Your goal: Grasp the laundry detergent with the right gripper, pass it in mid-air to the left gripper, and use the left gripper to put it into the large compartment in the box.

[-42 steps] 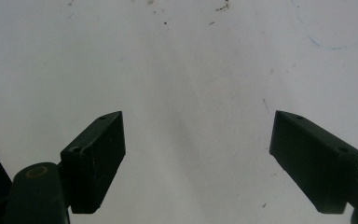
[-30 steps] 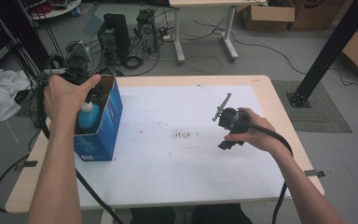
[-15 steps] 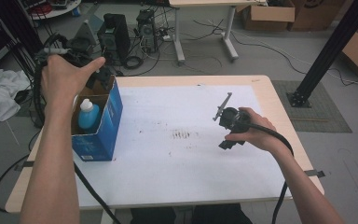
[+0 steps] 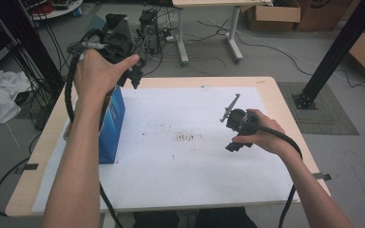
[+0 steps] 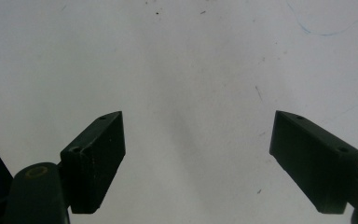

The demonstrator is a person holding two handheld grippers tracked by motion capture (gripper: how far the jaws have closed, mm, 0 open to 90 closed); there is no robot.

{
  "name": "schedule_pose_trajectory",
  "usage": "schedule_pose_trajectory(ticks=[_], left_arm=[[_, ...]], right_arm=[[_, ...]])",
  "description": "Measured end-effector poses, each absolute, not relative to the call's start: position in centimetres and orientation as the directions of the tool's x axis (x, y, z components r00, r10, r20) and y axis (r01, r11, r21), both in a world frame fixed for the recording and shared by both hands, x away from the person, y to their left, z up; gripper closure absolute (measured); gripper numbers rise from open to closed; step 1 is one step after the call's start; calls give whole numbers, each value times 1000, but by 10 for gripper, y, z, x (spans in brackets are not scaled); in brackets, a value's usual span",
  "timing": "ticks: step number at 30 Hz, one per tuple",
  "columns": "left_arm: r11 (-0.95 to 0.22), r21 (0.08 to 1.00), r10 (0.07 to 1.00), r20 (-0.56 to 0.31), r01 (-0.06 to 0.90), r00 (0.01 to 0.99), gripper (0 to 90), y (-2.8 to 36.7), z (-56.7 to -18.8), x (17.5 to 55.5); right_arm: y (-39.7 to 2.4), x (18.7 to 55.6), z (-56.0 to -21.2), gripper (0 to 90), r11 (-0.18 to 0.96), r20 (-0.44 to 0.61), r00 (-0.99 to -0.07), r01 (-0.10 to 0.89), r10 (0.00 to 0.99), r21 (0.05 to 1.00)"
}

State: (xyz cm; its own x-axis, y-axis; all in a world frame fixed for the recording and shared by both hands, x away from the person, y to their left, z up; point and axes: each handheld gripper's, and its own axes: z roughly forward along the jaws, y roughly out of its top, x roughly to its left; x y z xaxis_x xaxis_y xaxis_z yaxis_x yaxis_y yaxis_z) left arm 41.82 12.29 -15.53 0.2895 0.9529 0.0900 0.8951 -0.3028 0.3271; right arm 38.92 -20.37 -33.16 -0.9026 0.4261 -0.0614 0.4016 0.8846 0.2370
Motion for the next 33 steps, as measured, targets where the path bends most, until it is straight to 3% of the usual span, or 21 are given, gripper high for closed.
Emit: schedule_pose_trajectory(ticks=[14,33], left_arm=[[-411,297,907,43,862,418,177,66,-193,423],[-462,208,883,14,862,470,178,45,-270,422]], right_arm=[[-208,387,-329,180,879,-65,-896,414,440,236],[-211,393,-325,173,873,-73,-891,419,449,249]])
